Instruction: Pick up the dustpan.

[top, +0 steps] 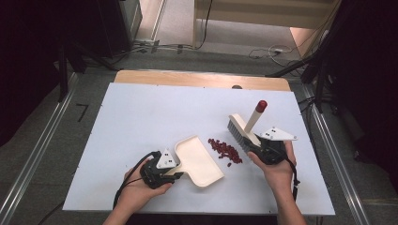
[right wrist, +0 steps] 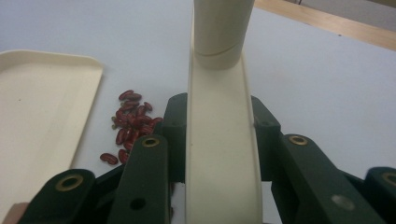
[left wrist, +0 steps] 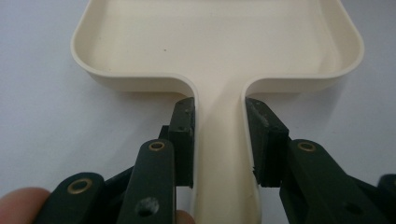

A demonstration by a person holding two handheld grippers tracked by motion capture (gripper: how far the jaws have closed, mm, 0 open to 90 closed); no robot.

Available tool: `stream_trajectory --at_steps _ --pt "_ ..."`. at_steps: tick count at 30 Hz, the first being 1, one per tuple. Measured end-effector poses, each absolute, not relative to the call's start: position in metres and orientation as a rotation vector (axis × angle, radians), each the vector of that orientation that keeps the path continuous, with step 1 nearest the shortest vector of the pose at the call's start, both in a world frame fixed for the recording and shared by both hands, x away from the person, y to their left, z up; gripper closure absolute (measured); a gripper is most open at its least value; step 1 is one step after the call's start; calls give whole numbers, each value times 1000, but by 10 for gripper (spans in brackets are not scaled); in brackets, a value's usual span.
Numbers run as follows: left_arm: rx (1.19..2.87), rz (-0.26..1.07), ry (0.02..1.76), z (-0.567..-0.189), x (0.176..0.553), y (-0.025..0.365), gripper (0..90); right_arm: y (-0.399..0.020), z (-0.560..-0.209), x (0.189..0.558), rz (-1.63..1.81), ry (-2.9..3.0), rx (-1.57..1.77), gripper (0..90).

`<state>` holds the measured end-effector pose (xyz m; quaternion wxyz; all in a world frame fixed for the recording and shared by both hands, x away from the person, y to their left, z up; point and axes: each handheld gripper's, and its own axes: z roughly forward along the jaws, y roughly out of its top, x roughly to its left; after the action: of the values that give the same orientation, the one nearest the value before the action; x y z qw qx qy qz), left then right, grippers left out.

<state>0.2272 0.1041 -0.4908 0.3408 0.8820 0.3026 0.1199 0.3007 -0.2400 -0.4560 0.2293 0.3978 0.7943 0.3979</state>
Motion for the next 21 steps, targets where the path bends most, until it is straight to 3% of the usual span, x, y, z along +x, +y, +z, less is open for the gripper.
stream_trajectory --at_steps 21 --pt "2306 281 766 -497 235 93 666 -193 -464 287 1031 2333 911 648"
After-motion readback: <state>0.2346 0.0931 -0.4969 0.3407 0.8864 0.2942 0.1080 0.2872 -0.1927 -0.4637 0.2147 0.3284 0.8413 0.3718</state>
